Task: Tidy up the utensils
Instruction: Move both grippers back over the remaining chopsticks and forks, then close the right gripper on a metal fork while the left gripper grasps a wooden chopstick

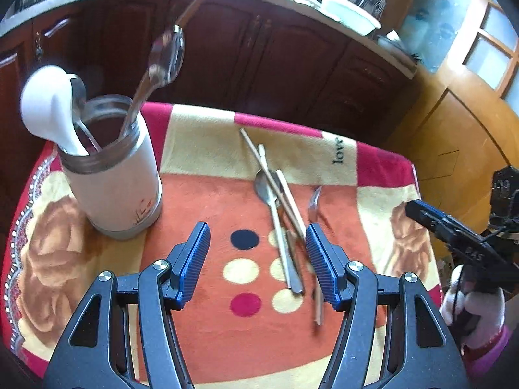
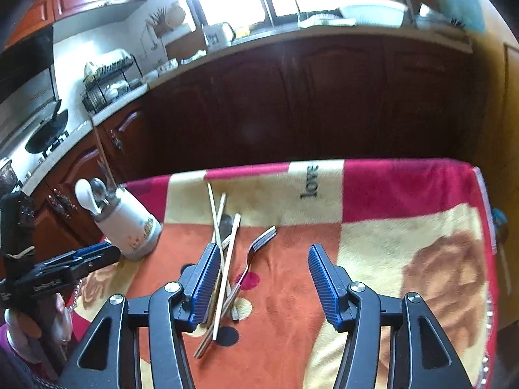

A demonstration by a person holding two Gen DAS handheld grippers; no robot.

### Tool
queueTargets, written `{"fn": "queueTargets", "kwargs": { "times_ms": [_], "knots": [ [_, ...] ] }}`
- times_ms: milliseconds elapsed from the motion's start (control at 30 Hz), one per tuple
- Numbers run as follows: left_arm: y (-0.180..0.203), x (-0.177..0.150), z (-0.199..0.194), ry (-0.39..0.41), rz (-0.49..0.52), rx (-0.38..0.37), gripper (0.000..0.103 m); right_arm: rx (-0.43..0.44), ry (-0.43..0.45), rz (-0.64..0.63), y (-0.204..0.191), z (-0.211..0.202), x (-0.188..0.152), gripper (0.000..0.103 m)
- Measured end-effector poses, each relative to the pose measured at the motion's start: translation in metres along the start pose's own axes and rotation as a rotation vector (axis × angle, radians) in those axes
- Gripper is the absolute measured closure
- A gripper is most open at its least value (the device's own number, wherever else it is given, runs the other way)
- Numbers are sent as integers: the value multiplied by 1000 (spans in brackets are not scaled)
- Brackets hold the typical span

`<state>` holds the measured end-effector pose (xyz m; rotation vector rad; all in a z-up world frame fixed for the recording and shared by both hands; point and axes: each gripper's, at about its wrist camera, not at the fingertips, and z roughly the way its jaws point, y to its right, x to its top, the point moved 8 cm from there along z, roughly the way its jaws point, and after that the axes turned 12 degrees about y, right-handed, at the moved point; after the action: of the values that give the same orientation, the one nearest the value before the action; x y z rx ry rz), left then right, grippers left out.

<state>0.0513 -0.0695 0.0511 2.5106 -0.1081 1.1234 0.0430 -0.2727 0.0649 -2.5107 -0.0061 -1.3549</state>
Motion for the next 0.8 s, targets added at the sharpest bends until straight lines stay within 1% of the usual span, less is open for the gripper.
{"fn": "queueTargets", "kwargs": {
  "times_ms": [100,167,200,300,433,533,667,733,800],
  "knots": [
    [3,-6,17,-40,-6,-15,42,36,-49,7,-2,27,-13,49],
    [7,-8,29,-57,6,-12,42,55,-83,10,-4,43,-21,53],
    [10,-7,34,-62,10,-10,42,60,-94,10,-4,49,-24,59],
    [16,-1,52,-65,4,-14,42,69,-124,12,-3,66,-31,62],
    [12,19,78,-53,-75,-11,42,95,-135,62,2,81,-31,69],
    [7,30,98,-62,-132,-5,42,102,-139,95,9,94,-29,72],
    [1,42,120,-65,-161,26,42,93,-159,83,19,108,-31,76],
    [-1,46,129,-63,-163,48,42,97,-170,78,21,114,-33,81],
    [-3,49,138,-65,-171,66,42,103,-184,66,20,119,-37,83]
  ]
}}
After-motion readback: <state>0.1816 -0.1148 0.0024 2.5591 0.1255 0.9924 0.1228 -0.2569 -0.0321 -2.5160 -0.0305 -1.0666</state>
